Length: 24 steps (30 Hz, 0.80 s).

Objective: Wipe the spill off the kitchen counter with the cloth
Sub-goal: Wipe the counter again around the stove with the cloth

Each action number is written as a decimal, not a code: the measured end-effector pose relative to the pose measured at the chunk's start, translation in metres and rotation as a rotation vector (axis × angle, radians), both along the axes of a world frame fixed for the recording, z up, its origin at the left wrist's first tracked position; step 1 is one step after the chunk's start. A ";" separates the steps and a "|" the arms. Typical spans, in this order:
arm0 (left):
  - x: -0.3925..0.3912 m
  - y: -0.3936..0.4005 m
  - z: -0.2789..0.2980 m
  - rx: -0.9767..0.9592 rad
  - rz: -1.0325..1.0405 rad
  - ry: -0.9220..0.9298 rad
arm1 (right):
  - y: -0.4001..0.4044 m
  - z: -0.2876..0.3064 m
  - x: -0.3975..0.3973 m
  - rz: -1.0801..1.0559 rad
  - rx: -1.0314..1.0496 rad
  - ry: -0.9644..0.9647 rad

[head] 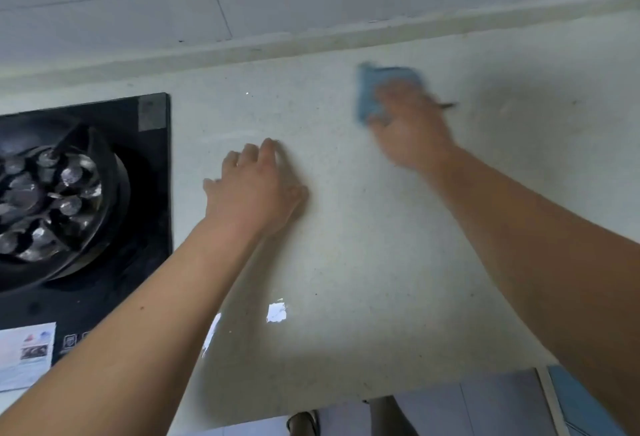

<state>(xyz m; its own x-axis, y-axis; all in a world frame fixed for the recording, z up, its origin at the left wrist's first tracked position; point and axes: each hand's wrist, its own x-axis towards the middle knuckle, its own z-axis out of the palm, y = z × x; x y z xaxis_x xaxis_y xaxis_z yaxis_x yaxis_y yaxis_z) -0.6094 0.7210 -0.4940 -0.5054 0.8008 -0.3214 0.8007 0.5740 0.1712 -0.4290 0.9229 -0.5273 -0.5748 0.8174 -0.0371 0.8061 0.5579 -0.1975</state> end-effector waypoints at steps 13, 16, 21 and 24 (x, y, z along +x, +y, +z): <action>0.021 -0.054 -0.016 -0.015 -0.035 -0.052 | -0.077 0.010 0.068 -0.370 -0.098 -0.110; 0.039 -0.067 -0.019 -0.011 -0.063 -0.028 | -0.107 0.012 0.064 -0.542 -0.133 -0.093; 0.047 -0.094 -0.014 0.014 -0.075 -0.055 | -0.219 0.015 0.066 0.342 -0.186 -0.096; 0.061 -0.118 -0.006 -0.046 -0.084 -0.099 | -0.166 0.017 0.117 -0.135 -0.150 -0.106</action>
<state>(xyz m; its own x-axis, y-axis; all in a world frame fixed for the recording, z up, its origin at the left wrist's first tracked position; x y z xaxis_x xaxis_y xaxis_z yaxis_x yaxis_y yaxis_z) -0.5481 0.6031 -0.4997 -0.4013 0.8220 -0.4042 0.8265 0.5151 0.2270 -0.3117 0.7568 -0.5098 -0.4470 0.8674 -0.2188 0.8921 0.4142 -0.1806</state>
